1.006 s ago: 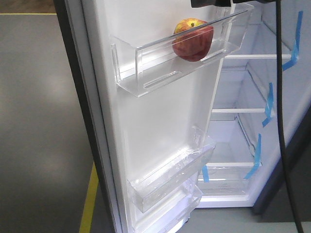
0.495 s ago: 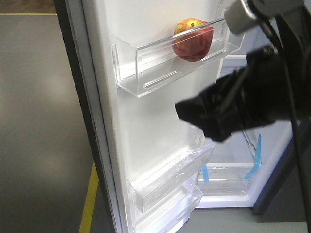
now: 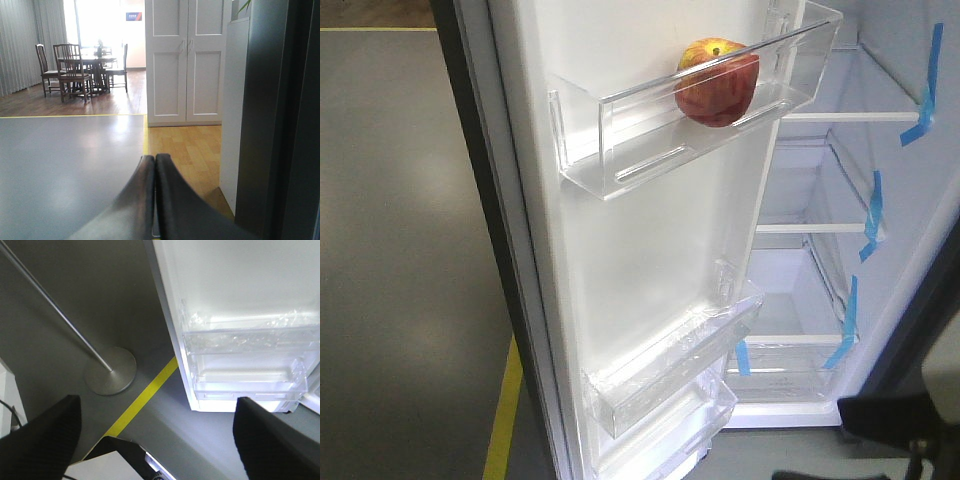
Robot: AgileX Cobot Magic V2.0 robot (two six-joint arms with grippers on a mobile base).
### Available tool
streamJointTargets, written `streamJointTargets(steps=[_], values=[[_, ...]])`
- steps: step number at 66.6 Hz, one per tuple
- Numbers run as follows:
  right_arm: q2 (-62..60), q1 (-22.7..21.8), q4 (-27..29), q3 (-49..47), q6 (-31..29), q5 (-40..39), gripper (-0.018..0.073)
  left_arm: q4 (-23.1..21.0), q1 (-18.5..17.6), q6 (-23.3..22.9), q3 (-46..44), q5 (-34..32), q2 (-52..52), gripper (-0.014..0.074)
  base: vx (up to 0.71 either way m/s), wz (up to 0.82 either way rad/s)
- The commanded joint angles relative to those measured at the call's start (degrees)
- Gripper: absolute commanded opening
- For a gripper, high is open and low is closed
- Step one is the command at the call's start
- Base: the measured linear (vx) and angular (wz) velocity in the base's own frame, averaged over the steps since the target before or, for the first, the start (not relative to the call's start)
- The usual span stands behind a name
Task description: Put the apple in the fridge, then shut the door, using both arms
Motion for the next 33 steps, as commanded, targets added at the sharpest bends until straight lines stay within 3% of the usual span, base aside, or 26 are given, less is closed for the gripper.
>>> streamJointTargets(steps=[1,14,33], values=[[-3.62,0.08,1.89,2.64,0.18,-3.24,0.0589,-0.5,-0.03,-0.22,-0.98,-4.41,-0.75,-0.0006,0.0,0.0],[-9.31,0.08,2.8,8.83,1.05,-0.05,0.0589,-0.5,-0.03,-0.22,-0.98,-4.41,-0.75,-0.0006,0.0,0.0],[-11.97,0.08,4.01,9.52,1.05,0.74,0.0588,-0.5,-0.03,-0.22,-0.98,-4.41,-0.75,-0.0006,0.0,0.0]])
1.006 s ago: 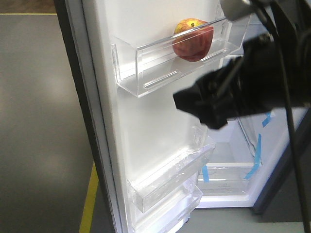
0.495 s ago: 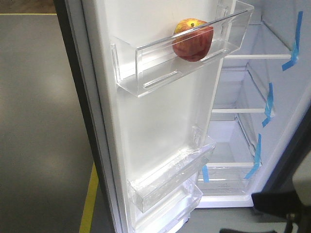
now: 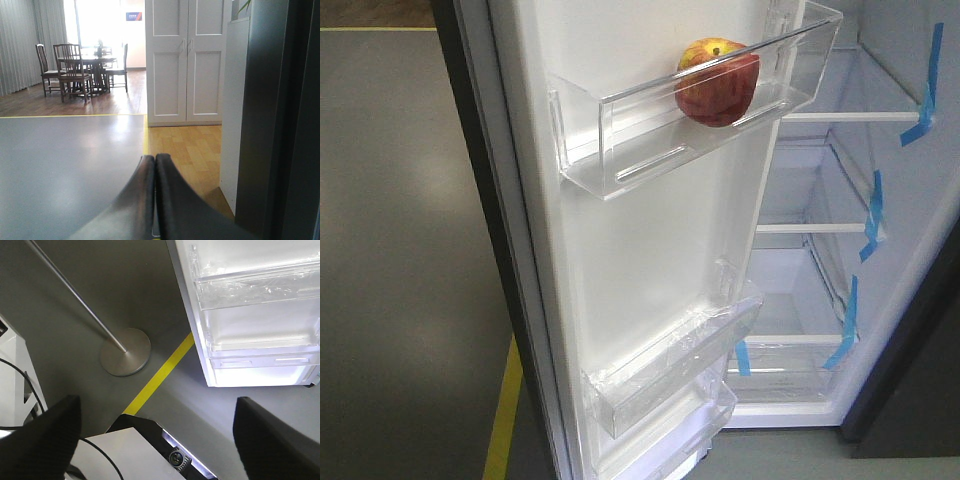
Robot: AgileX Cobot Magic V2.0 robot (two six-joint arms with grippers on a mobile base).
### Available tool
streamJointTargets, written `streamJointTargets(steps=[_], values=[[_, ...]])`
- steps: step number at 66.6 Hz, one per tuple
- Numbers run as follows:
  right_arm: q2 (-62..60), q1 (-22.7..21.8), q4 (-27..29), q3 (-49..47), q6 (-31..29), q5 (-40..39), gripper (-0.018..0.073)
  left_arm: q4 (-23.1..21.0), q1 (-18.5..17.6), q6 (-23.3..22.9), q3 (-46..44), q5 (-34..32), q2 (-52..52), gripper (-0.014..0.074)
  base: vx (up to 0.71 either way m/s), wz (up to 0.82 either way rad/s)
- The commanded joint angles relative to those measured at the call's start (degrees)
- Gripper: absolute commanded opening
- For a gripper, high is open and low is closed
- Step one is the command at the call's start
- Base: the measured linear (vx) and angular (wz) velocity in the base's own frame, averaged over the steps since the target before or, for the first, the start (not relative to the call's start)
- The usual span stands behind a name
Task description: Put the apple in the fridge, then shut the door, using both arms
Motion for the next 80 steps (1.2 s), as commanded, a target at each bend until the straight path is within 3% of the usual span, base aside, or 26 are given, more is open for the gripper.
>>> streamJointTargets(steps=[1,28,40,43,48,55,80], values=[[0.27,0.08,0.87,-1.46,-0.23,-2.74,0.0588,-0.5,-0.03,-0.22,-0.98,-4.41,-0.75,-0.0006,0.0,0.0],[0.27,0.08,0.87,-1.46,-0.23,-2.65,0.0587,-0.5,-0.03,-0.67,-0.98,-7.81,-0.75,-0.0006,0.0,0.0],[0.27,0.08,0.87,-1.46,-0.23,-2.7,0.0587,-0.55,-0.03,-9.62,-2.32,-20.87,-0.75,-0.0006,0.0,0.0],[0.27,0.08,0.87,-1.46,-0.23,-2.7,0.0587,-0.55,-0.03,-11.01,-4.23,-21.31,-0.61,-0.0006,0.0,0.0],[0.27,0.08,0.87,-1.46,-0.23,-2.7,0.0587,-0.48,-0.03,-11.5,-8.95,-17.71,1.14,-0.0006,0.0,0.0],[0.27,0.08,0.87,-1.46,-0.23,-2.65,0.0587,-0.41,-0.03,-9.12,-18.01,-7.67,7.24,-0.0006,0.0,0.0],[0.27,0.08,0.87,-1.46,-0.23,-2.24,0.0587,-0.41,-0.03,1.34,-49.01,16.39,41.83,-0.0006,0.0,0.0]])
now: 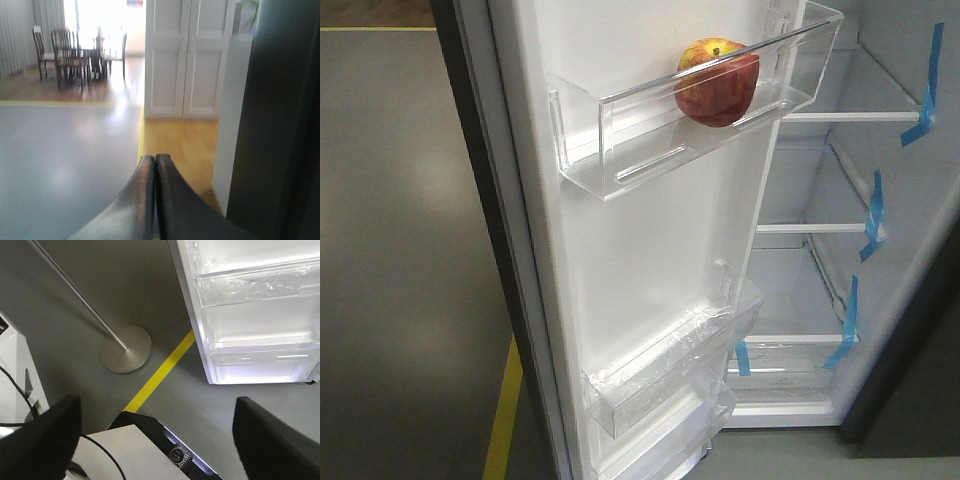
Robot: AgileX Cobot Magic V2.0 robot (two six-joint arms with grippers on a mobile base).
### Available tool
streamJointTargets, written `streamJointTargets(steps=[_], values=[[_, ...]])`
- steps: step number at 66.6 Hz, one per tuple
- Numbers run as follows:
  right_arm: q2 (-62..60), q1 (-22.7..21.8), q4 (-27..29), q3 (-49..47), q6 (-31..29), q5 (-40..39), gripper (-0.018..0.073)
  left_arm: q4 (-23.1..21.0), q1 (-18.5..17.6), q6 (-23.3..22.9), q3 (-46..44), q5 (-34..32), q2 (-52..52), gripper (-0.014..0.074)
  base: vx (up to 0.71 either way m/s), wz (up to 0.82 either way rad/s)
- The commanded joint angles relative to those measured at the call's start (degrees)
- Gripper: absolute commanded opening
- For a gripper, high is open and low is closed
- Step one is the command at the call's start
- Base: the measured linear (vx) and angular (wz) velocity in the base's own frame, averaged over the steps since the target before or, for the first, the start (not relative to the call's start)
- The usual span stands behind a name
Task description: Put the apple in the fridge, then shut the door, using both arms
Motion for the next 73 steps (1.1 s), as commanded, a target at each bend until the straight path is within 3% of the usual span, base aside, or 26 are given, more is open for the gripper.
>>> streamJointTargets(steps=[1,20,37,42,50,56,73], values=[[0.27,0.08,0.74,-1.46,-0.23,-2.82,0.0587,-0.38,-0.03,3.47,-8.43,3.05,7.43,-0.0006,0.0,0.0],[0.27,0.08,0.74,-1.46,-0.23,-2.88,0.0587,-0.43,-0.03,5.39,-28.12,22.31,29.3,-0.0006,0.0,0.0],[0.27,0.08,0.74,-1.46,-0.23,-2.88,0.0587,-0.75,-0.03,5.57,-37.95,27.92,42.54,-0.0006,0.0,0.0],[0.27,0.08,0.74,-1.46,-0.23,-2.88,0.0587,-2.57,-0.03,6.77,-40.03,28.5,45.95,-0.0006,0.0,0.0],[0.27,0.08,0.74,-1.46,-0.23,-2.88,0.0587,-10.48,-0.03,12.41,-42.3,29.26,50.37,-0.0006,0.0,0.0],[0.27,0.08,0.74,-1.46,-0.23,-2.88,0.0587,-19.24,-0.03,17.8,-43.9,29.4,53.74,-0.0006,0.0,0.0],[0.27,0.08,0.74,-1.46,-0.23,-2.88,0.0587,-41.97,-0.03,27.28,-46.87,29.23,61.41,-0.0006,0.0,0.0]])
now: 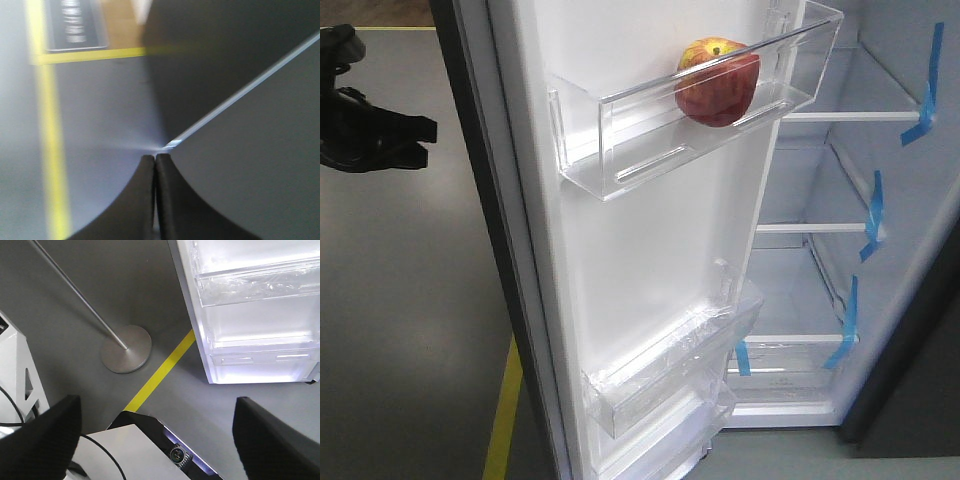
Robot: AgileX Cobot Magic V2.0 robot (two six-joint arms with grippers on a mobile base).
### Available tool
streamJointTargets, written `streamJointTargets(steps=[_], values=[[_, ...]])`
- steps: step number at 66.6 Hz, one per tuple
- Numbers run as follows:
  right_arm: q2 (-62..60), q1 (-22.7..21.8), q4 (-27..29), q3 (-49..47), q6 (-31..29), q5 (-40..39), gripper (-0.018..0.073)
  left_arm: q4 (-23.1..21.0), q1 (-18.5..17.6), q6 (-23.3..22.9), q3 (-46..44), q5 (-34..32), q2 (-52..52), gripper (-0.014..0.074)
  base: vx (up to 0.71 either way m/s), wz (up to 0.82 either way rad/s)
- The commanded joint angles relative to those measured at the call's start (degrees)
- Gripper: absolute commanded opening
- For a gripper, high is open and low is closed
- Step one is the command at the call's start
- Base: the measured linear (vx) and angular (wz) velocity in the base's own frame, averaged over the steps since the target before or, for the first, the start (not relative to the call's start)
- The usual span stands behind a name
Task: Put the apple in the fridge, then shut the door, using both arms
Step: 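Swing the left arm out to the outer face of the open door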
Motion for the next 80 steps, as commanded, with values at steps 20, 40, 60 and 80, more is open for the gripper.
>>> streamJointTargets(steps=[20,40,60,80], values=[[0.27,0.08,0.69,-1.46,-0.23,-2.92,0.0587,-34.47,-0.03,15.03,-2.37,1.21,5.26,-0.0006,0.0,0.0],[0.27,0.08,0.69,-1.46,-0.23,-2.92,0.0587,-38.62,-1.93,19.21,-2.37,5.67,5.81,-0.0006,0.0,0.0],[0.27,0.08,0.69,-1.46,-0.23,-2.92,0.0587,-38.79,-4.98,21.87,-2.37,8.23,5.7,-0.0006,0.0,0.0],[0.27,0.08,0.69,-1.46,-0.23,-2.92,0.0587,-39.24,-11.02,23.78,-2.37,7.95,5.7,-0.0006,0.0,0.0]])
